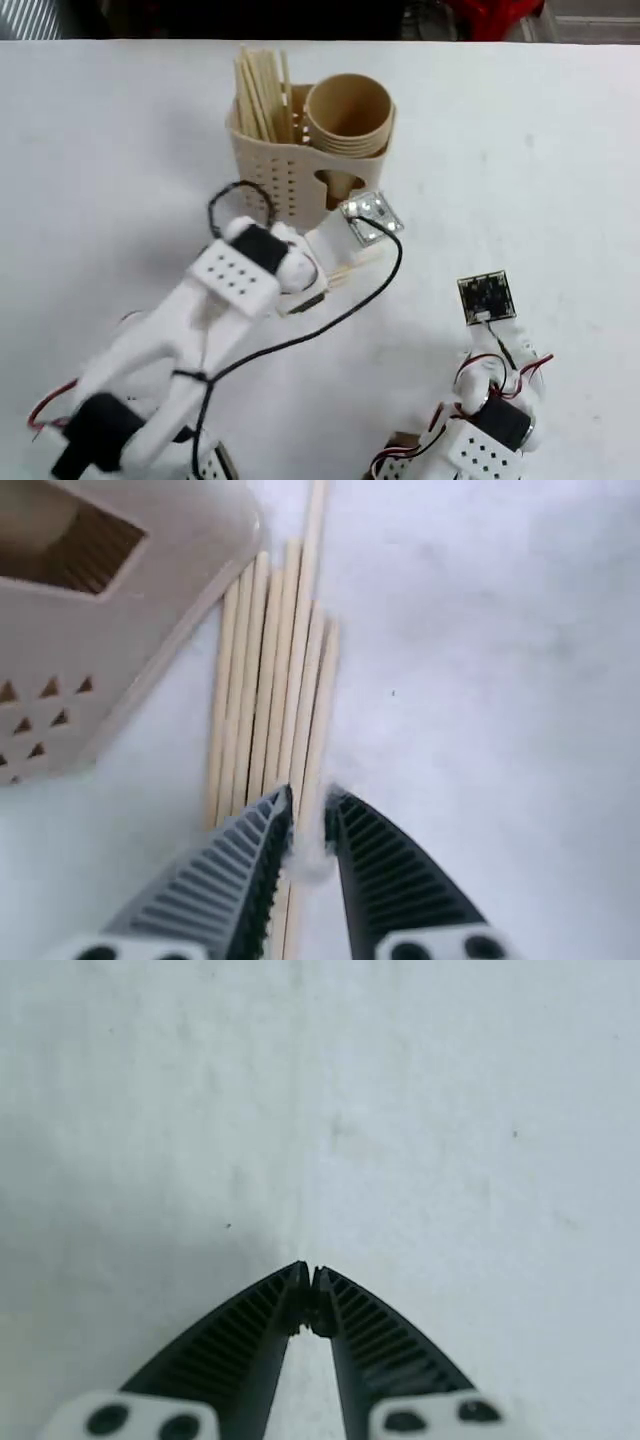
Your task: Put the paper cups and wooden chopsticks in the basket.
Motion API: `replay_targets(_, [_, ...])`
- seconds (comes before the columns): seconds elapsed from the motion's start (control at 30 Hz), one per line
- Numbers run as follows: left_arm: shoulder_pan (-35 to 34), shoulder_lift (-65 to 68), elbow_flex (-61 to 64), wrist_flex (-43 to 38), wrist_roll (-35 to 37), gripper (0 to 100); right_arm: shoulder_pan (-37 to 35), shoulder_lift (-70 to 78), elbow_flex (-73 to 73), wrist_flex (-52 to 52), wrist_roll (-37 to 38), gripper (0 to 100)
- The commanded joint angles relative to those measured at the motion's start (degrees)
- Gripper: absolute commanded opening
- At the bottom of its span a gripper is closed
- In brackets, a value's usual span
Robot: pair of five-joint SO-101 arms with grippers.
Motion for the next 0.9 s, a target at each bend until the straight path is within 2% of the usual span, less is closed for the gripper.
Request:
replay_targets(0.0, [1.3,6.8,0.3,-4.5,-0.5,8,0.4,-0.6,0.5,-0.9,0.1,1.8])
replay_targets(0.17, [1.1,15.3,-0.2,-6.5,-4.6,8,0.0,-0.6,0.5,-0.8,0.1,1.7])
replay_targets(0.47, [-1.5,23.9,-2.8,-9.5,-5.1,8,0.0,-0.3,0.5,-0.8,0.1,1.7])
replay_targets(0.73, [-1.7,28.9,-7.6,-7.2,-4.5,8,0.0,-0.3,0.5,-0.8,0.1,1.7])
replay_targets(0.87, [-2.2,30.0,-9.1,-6.1,-0.9,8,0.0,-0.3,0.5,-0.8,0.1,1.7])
